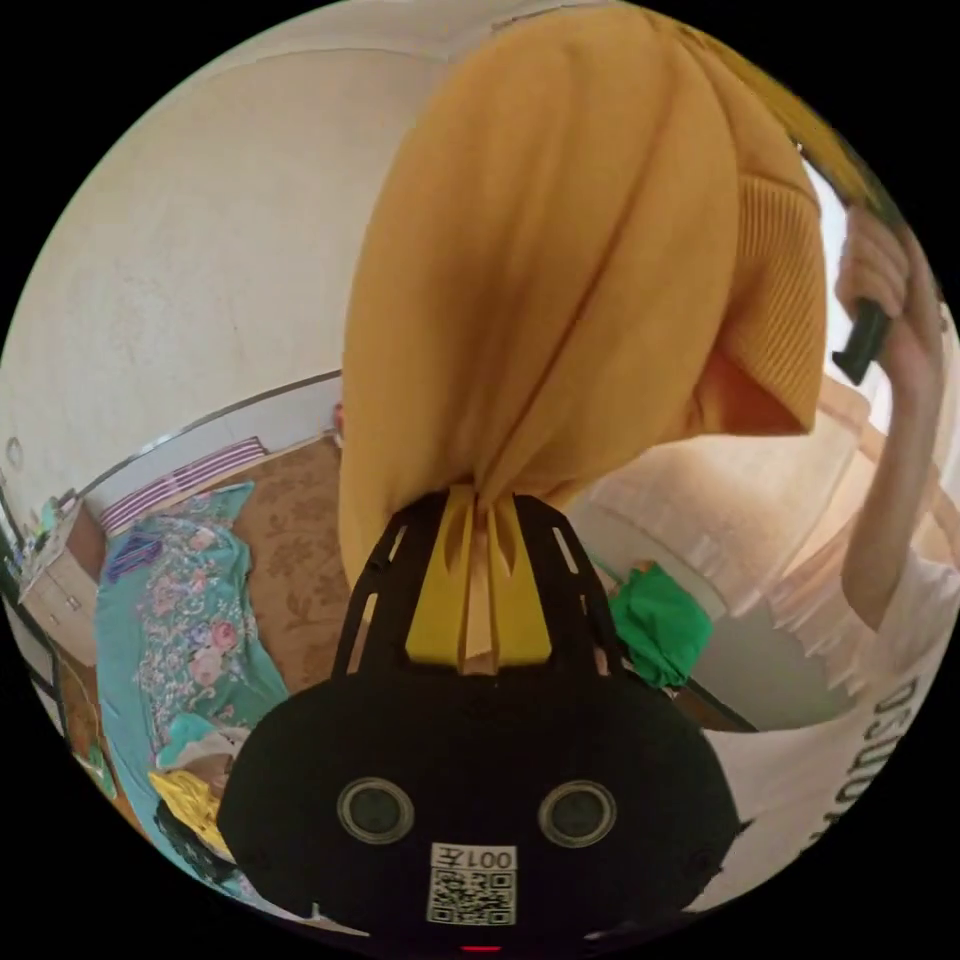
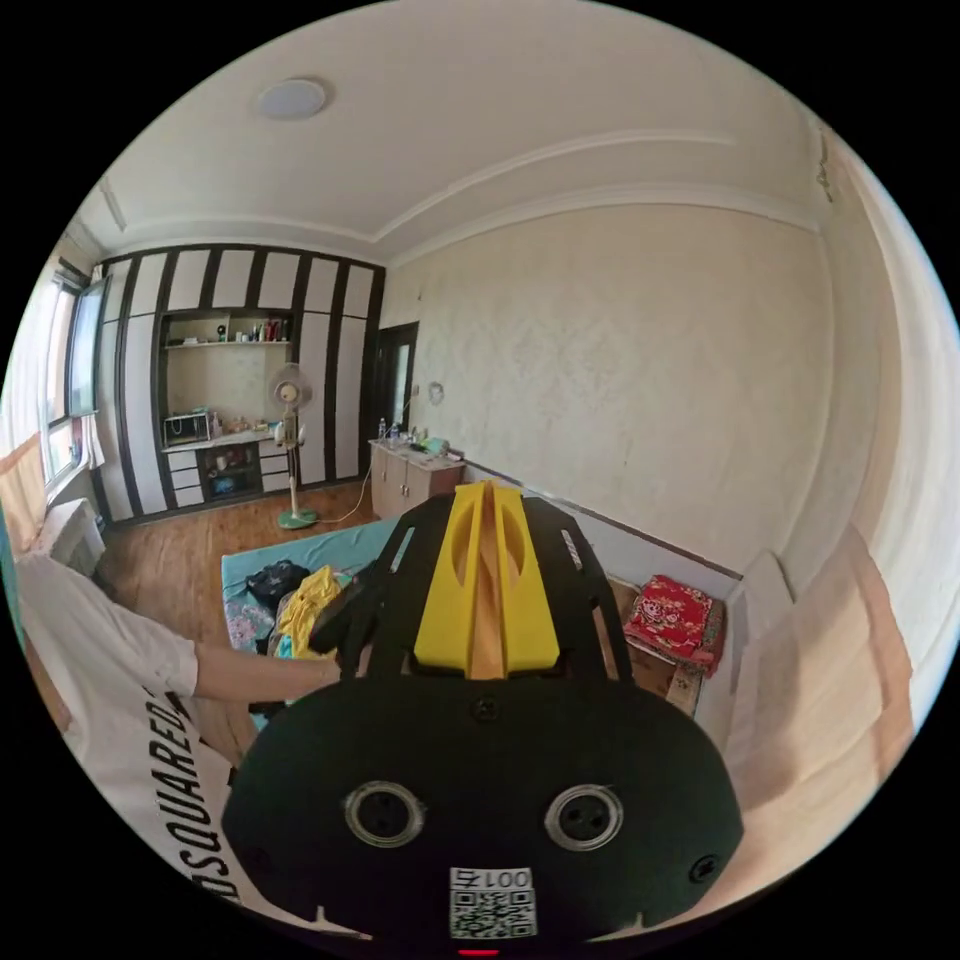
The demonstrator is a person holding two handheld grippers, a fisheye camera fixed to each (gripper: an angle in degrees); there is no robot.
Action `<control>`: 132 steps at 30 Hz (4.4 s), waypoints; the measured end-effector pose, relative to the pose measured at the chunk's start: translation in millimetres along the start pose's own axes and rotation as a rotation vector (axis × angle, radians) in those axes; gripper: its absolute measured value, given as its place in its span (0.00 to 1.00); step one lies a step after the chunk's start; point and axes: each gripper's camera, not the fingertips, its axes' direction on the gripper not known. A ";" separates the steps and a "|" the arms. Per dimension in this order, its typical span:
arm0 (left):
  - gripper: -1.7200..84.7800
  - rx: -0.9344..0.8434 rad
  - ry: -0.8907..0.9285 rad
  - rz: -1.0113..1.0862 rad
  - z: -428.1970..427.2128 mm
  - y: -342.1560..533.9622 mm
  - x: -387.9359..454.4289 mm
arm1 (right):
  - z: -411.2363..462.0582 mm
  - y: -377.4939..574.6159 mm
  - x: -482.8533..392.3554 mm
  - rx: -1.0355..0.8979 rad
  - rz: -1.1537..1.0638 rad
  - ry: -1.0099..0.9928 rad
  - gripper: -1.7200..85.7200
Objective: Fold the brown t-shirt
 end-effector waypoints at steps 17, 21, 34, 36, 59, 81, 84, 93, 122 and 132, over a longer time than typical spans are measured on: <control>0.01 0.272 0.536 0.110 -127.7 -35.6 -132.0 | 33.2 72.7 81.7 -0.380 0.056 -0.176 0.14; 0.01 0.153 0.526 0.125 -128.5 -45.5 -143.3 | 40.0 146.8 37.3 -0.445 0.030 -0.298 0.19; 0.01 0.083 0.646 0.300 -169.3 -65.6 -151.5 | 114.0 213.8 -3.6 -0.320 0.166 -0.268 0.13; 0.01 0.091 0.615 0.294 -179.0 -63.0 -157.7 | 112.5 212.6 6.8 -0.295 0.152 -0.207 0.07; 0.12 -0.127 0.214 -0.172 -25.6 59.0 -172.8 | 15.6 112.8 152.7 -0.169 0.257 -0.415 0.02; 0.01 -0.228 0.260 -0.060 88.9 -46.6 -157.1 | -109.9 135.8 261.7 -0.012 0.293 -0.161 0.02; 0.01 -0.228 0.322 0.019 73.4 -62.4 -165.5 | -113.5 162.4 279.6 -0.068 0.358 -0.107 0.02; 0.01 -0.377 0.509 0.153 98.5 -166.4 -189.4 | -56.0 223.7 351.3 -0.154 0.537 -0.197 0.02; 0.01 -0.200 -0.024 0.738 464.7 -578.3 241.9 | 316.0 369.2 306.6 -0.049 0.745 -0.209 0.03; 0.02 -0.796 0.491 0.605 739.9 -323.3 384.2 | 381.1 513.4 255.1 -0.711 0.582 -0.155 0.04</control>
